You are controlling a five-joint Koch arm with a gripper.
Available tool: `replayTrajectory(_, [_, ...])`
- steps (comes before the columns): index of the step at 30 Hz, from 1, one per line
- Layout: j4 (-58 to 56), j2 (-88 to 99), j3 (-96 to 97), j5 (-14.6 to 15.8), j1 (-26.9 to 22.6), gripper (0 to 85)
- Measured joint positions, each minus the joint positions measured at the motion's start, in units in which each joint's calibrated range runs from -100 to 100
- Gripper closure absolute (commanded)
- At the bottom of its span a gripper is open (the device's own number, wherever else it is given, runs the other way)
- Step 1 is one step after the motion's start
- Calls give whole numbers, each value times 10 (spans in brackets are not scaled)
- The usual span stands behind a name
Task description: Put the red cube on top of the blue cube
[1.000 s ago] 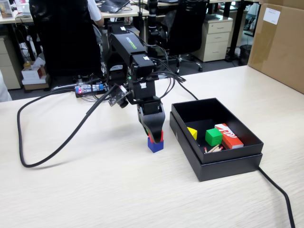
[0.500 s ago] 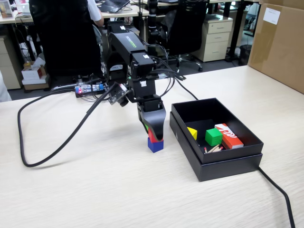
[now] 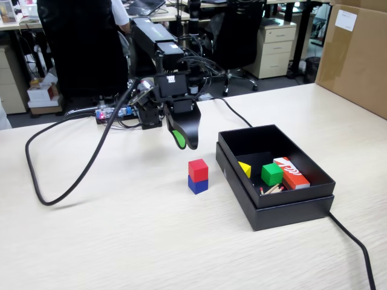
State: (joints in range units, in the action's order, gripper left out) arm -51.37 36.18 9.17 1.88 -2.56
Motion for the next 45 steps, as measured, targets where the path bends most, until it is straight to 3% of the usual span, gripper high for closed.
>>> replayTrajectory(13, [20,324,268,0,18,363])
replayTrajectory(25, [269,475,552,-7,38,367])
replayTrajectory(45, [635,502,832,-11,7,378])
